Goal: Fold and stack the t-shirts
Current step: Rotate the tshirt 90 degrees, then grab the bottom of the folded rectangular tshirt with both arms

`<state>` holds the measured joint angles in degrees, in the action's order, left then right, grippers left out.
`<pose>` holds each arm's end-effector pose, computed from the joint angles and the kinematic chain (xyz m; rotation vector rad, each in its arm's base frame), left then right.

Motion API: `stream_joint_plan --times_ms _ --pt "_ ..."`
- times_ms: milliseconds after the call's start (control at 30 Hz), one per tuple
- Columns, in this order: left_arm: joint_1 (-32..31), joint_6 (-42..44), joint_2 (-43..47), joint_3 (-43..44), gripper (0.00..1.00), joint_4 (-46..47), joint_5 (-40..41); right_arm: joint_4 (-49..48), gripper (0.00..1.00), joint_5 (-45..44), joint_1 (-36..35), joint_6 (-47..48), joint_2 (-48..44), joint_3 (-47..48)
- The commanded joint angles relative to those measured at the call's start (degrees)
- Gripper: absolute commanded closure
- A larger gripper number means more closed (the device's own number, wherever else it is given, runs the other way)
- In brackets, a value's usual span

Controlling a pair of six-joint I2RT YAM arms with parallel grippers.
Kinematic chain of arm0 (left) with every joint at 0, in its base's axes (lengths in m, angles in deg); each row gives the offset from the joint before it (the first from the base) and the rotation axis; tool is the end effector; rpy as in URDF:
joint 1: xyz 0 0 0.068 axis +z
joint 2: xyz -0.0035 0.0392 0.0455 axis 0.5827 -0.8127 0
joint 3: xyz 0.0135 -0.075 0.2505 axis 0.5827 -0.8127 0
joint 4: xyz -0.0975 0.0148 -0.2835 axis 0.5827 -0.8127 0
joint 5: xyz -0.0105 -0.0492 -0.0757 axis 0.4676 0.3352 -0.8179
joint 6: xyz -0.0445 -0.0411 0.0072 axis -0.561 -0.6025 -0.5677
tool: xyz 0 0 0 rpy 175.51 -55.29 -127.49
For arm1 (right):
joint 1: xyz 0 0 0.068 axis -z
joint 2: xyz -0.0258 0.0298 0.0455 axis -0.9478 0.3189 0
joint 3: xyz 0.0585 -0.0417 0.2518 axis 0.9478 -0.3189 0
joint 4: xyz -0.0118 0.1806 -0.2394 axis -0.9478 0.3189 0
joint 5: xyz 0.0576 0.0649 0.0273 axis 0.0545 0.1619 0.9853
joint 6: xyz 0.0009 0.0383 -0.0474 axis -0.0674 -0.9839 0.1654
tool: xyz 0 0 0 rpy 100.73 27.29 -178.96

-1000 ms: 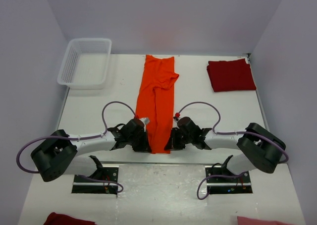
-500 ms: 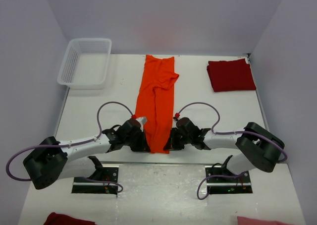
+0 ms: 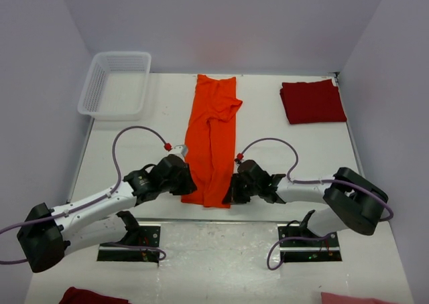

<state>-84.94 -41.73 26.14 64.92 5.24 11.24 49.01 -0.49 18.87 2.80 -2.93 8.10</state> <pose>0.1604 -0.1841 0.1689 -0.0621 2.5622 -0.7195 0.1591 0.2257 0.0734 -0.0221 2.7195 1.0479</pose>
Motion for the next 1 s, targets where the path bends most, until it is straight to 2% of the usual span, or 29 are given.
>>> stream_joint_plan --times_ms 0,133,267,367,400,467,500,533,600,767,967 --pt "-0.2 1.1 -0.4 1.4 0.75 -5.6 8.5 8.1 1.0 -5.3 -1.6 1.7 -2.2 0.2" --pt "-0.1 3.1 -1.6 3.9 0.73 -6.2 13.6 15.9 1.0 -9.3 -3.8 2.6 -7.2 3.0" --pt "-0.1 5.9 -4.8 7.9 0.71 -5.7 14.6 23.8 0.93 -12.5 -4.5 4.3 -14.6 7.6" --pt "-0.1 6.4 -6.8 9.9 0.69 -6.4 14.5 29.4 0.81 -14.1 -4.4 5.3 -18.4 10.4" --pt "-0.1 6.4 -7.1 9.8 0.69 -6.6 14.1 30.7 0.72 -16.3 -4.4 5.4 -19.2 11.0" --pt "-0.1 6.0 -7.1 8.8 0.67 -6.4 13.0 34.0 0.59 -17.5 -4.4 5.5 -21.3 11.8" --pt "-0.1 5.8 -6.7 7.2 0.62 -6.4 12.8 35.1 0.51 -19.8 -4.4 5.2 -21.9 11.8" --pt "-0.1 5.8 -5.7 6.3 0.59 -6.3 12.6 35.6 0.37 -20.6 -4.3 5.0 -22.5 10.6" --pt "-0.1 4.9 -4.8 3.8 0.55 -7.0 13.1 34.9 0.28 -21.3 -3.9 4.3 -23.7 8.9" --pt "0.9 4.5 -2.2 -0.2 0.48 -7.0 11.4 27.6 0.28 -19.4 -2.8 2.5 -24.4 2.0" --pt "3.8 4.4 -0.6 -2.5 0.46 -5.1 7.7 18.0 0.33 -14.5 -1.9 1.3 -23.2 -4.2"
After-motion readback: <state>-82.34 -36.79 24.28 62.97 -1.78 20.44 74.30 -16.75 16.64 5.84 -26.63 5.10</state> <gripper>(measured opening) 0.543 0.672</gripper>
